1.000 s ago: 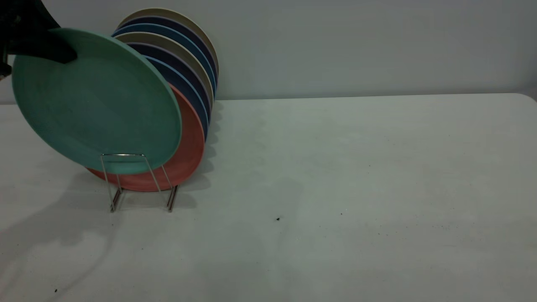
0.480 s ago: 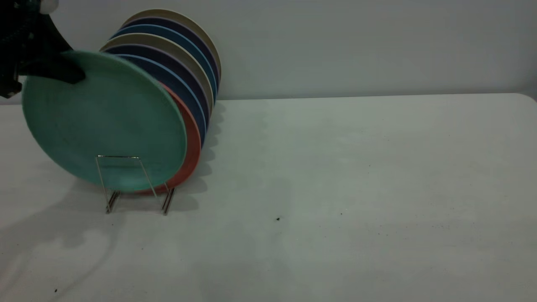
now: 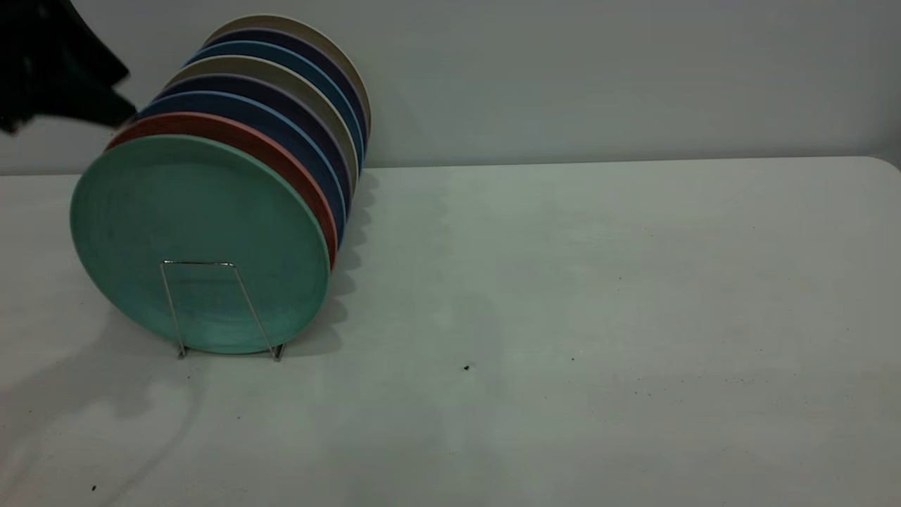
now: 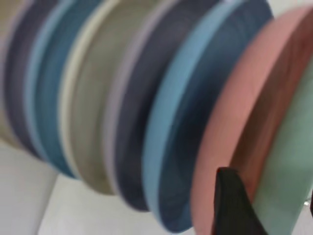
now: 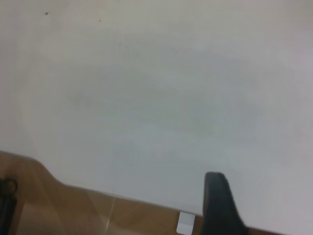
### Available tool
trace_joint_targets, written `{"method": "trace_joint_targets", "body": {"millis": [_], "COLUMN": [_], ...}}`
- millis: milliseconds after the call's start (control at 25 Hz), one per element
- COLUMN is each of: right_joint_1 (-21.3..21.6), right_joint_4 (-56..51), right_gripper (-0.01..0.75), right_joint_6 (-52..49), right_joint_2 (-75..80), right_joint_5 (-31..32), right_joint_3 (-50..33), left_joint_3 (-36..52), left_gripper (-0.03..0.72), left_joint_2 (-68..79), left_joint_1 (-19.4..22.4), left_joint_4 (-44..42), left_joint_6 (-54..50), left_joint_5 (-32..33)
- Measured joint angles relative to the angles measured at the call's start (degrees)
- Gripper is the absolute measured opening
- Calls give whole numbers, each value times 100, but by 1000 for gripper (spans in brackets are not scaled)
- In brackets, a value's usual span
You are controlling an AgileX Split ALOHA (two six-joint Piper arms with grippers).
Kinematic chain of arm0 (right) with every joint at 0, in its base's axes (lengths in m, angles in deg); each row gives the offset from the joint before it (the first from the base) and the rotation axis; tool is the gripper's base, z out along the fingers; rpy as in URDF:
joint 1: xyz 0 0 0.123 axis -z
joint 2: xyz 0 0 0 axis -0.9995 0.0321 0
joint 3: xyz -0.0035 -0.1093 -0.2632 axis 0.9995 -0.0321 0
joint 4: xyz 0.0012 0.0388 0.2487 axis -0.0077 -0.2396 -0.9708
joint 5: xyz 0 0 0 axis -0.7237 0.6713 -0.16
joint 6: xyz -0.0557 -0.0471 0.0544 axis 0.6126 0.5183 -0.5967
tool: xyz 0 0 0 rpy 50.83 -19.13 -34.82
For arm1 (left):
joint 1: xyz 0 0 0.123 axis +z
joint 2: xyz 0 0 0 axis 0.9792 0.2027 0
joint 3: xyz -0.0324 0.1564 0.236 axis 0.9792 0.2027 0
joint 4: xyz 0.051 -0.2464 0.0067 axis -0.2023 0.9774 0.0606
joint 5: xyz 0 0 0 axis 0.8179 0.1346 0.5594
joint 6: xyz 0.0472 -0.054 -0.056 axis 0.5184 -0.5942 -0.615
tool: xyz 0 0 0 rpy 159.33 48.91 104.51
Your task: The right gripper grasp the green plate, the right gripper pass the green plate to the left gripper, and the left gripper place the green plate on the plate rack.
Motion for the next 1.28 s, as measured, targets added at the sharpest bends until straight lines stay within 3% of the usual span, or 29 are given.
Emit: {"method": "trace_joint_targets", "body": {"millis": [320,480,640,840,1000,1280], "right_joint_1": [0,-7,-232,-608,-905,-1204], "right_joint_4": [39,250,362,507,680,726], "right_gripper": [477,477,477,477,477,477], "right_joint_6": [0,-29,-220,-459,-707,-757], "right_joint_2": [0,-4,-102,-117,-117,-356], "right_joint_5": [-1,-245,-393,-405,-418,-424], "right_joint_3": [0,-110,-180,-186,-186,-190], "left_joint_3": [0,0,0,0,116,1764], "left_gripper": [419,419,419,419,419,419], "left_joint_2": [-1354,-2233,-3238,-4288,-4768,-5677], "left_joint_1": [0,3,7,7,7,7], "left_joint_4": [-18,-257,-1408,-2989,-3883,-4162], "left_joint_6": [-1362,-2741,-4450,-7138,-8665,-9228], "left_joint_5": [78,289,1161,2883,4003,4016]}}
